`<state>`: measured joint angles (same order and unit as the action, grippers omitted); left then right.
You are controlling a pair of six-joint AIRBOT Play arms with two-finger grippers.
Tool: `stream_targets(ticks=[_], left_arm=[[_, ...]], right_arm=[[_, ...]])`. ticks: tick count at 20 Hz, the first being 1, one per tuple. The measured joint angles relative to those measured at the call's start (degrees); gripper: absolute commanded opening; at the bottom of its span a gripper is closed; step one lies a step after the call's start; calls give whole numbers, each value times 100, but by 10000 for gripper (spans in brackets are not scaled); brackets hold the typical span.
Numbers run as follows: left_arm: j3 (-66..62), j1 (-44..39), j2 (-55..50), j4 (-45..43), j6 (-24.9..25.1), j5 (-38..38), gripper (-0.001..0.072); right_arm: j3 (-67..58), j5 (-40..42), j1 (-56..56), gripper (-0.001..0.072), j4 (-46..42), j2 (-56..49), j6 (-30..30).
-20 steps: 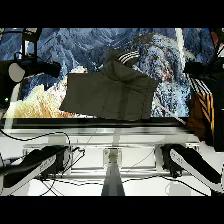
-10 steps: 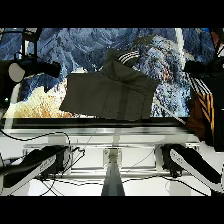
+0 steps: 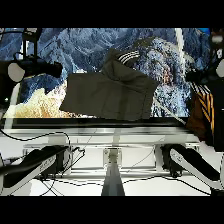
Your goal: Fold the clothes and pants, and hang the long-sleeved shirts on hangers.
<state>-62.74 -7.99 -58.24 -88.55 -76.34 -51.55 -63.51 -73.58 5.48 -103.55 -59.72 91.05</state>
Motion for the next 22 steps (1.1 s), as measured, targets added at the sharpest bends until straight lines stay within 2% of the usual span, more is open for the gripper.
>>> stream_targets(ticks=[2,4,5,6,7,8,12,13,15,16,19,22], left_arm=[[0,0,0,55,2,-15,694],[0,0,0,81,2,-24,694],[0,0,0,87,0,-31,694],[0,0,-2,98,0,-26,694],[0,-2,-9,103,0,-31,694],[0,0,-9,109,0,-28,694],[4,0,-59,-46,2,-28,689],[7,0,-87,-101,2,-28,647],[7,0,-155,-149,0,-26,279],[9,0,-195,-177,0,-31,193],[11,15,-308,-227,0,-66,192],[11,199,-505,-417,0,-413,68]], right_arm=[[662,-170,341,24,621,-24,-522],[1384,-308,643,27,1755,-35,-1423],[1716,-326,737,67,2339,-35,-1810],[2068,-236,813,250,2903,-42,-2094],[2363,-52,866,475,3272,-42,-2194],[2638,181,905,541,3556,-42,-2186],[3453,1016,984,540,4310,-162,-1836],[3563,1102,988,540,4465,-249,-1827],[3700,1154,999,540,4946,-494,-1864],[3748,1178,999,540,5281,-651,-1982],[3829,1202,898,539,6074,-1084,-2411],[3853,1200,562,538,6592,-1464,-2861]])
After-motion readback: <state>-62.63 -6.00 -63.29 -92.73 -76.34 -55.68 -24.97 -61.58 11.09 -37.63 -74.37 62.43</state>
